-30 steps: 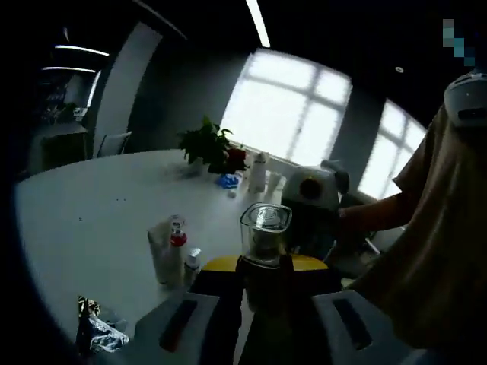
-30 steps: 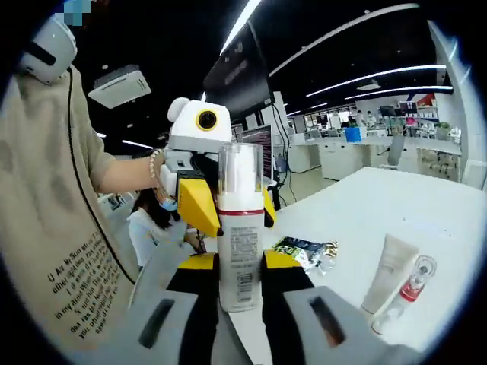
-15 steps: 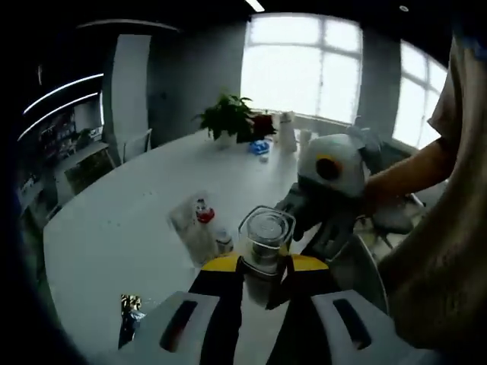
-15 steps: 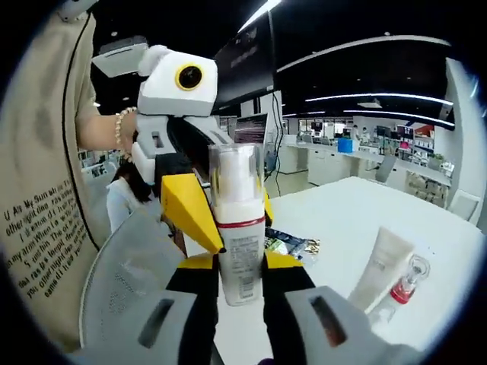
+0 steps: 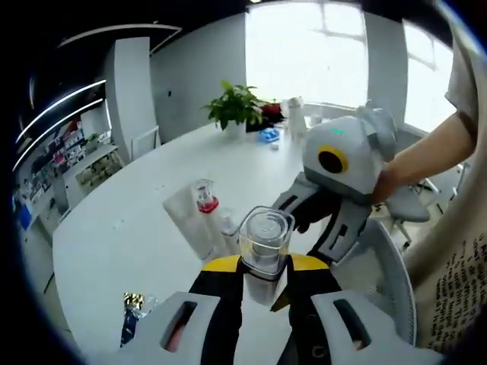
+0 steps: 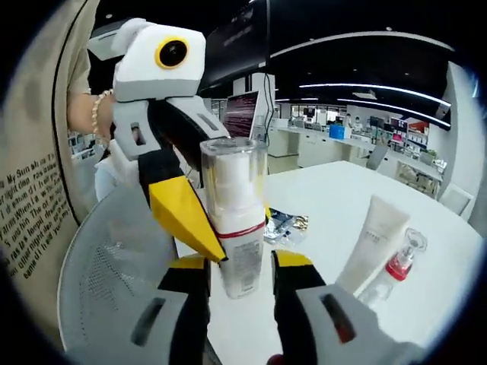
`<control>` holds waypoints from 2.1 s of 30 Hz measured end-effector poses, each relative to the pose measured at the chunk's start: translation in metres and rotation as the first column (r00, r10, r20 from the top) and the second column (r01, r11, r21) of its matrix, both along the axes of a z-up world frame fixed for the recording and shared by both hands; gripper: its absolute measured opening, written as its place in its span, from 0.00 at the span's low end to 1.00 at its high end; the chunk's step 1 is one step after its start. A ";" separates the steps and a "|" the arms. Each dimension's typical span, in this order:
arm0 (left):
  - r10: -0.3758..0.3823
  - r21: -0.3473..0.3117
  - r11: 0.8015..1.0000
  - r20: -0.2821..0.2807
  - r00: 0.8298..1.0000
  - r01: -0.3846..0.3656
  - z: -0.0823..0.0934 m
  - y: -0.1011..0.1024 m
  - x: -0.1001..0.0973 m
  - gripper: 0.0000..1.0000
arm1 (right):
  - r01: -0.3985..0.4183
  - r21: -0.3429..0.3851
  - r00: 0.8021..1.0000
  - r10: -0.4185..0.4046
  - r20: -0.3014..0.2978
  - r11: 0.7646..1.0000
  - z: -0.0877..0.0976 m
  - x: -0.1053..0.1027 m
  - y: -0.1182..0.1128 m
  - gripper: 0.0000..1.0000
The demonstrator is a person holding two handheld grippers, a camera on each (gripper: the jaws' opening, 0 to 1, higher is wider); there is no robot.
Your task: Arrange the skincare products in the storage area until every visible bottle or jar stands upright without overlapping.
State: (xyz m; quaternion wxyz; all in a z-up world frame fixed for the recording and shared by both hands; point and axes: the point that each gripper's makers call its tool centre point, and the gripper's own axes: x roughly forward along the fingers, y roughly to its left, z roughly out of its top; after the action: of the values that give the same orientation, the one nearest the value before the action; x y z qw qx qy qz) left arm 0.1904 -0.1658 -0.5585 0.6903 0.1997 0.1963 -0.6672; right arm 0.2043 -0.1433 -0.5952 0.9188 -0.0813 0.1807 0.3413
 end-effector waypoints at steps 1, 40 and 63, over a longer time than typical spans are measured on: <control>-0.001 0.002 1.000 0.003 1.000 0.001 -0.002 -0.001 0.000 0.18 | 0.015 -0.006 1.000 -0.015 -0.002 1.000 -0.002 0.000 -0.003 0.39; -0.198 -0.060 0.978 0.034 0.980 0.200 -0.102 -0.074 0.065 0.15 | 0.473 0.057 0.878 -0.464 -0.118 0.879 -0.035 -0.017 -0.086 0.76; -0.284 -0.131 0.950 0.004 0.959 0.282 -0.111 -0.097 0.077 0.16 | 0.559 0.034 0.823 -0.549 -0.142 0.829 -0.042 -0.021 -0.103 0.85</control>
State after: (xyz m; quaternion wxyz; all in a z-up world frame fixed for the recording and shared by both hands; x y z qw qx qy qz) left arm 0.2671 -0.2625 -0.6697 0.5976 0.1755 0.1267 -0.7720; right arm 0.1836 -0.2468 -0.6375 0.9674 0.0306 0.2414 0.0708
